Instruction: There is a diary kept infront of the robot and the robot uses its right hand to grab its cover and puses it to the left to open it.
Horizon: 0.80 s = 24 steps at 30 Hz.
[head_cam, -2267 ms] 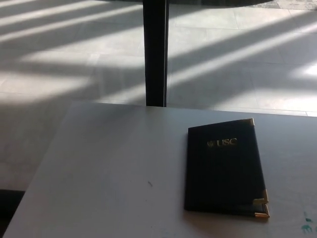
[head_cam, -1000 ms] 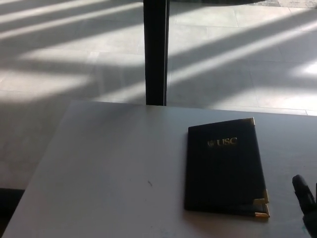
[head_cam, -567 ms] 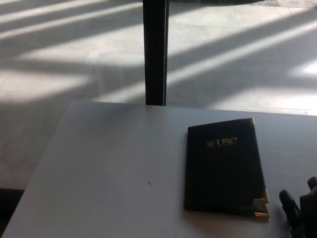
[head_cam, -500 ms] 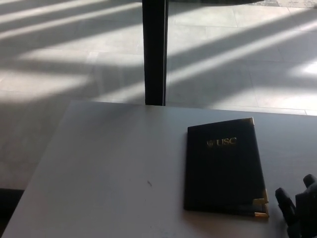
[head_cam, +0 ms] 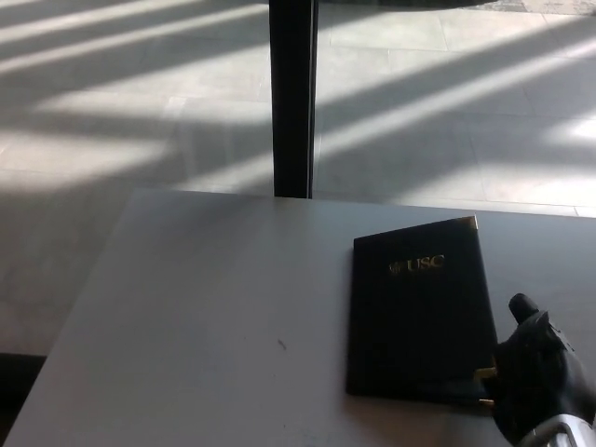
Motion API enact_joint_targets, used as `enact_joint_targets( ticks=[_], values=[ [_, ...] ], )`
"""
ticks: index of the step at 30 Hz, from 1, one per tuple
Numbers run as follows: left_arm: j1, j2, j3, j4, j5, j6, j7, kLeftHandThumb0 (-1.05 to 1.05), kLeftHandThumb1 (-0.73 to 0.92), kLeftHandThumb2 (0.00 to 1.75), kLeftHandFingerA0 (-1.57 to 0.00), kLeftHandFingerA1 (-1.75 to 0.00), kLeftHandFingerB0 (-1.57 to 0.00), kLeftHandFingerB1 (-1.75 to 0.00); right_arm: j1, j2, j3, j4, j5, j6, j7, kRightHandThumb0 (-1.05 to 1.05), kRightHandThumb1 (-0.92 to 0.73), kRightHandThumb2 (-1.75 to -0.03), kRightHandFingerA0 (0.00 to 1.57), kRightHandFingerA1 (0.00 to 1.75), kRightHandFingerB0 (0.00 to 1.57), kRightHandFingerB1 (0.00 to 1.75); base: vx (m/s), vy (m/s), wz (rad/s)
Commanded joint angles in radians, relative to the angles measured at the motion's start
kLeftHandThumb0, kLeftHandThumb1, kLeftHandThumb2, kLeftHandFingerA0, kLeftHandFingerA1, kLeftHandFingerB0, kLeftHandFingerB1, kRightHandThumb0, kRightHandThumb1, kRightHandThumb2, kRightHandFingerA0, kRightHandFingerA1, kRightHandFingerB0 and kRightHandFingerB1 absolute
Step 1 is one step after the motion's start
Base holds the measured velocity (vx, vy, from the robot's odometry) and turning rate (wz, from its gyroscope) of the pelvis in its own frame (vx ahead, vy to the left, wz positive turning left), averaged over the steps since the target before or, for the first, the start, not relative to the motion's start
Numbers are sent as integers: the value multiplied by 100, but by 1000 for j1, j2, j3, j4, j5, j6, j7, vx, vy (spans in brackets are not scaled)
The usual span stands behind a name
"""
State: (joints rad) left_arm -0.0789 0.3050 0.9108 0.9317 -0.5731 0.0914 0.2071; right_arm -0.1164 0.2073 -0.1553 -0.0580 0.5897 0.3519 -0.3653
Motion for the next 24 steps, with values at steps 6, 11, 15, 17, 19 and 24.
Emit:
enact_joint_targets(
  ticks=[6,11,15,17,19,24],
  values=[
    [2,-1,3,-24,-22,-20,18,-83,88,124,-37,-82,-30,-71,86,134,29,-13,39,-33,-9,-83,-86,-82,31,51,22,43,0,0,0],
    [-4,7,6,5,-23,-31,4,-93,92,95,-34,-85,-24,-65,90,224,11,-17,113,-50,-71,-77,-92,-71,38,46,31,40,0,0,0],
    [-5,12,-1,10,-14,-24,8,-91,92,99,-34,-84,-21,-64,77,294,45,-31,148,-65,-102,-66,-72,-114,35,60,15,48,0,0,0],
    [-6,8,7,4,-23,-24,9,-91,92,97,-33,-85,-22,-65,65,315,72,-35,141,-75,-119,-83,-83,-82,36,48,28,43,0,0,0],
    [-8,10,4,9,-19,-27,10,-92,92,98,-34,-86,-23,-66,56,328,91,-33,136,-86,-126,-83,-84,-82,36,47,27,43,0,0,0],
    [-12,12,6,11,-20,-29,10,-91,92,96,-34,-87,-21,-65,24,346,122,-27,150,-91,-145,-83,-85,-81,34,47,25,41,0,0,0]
  ],
)
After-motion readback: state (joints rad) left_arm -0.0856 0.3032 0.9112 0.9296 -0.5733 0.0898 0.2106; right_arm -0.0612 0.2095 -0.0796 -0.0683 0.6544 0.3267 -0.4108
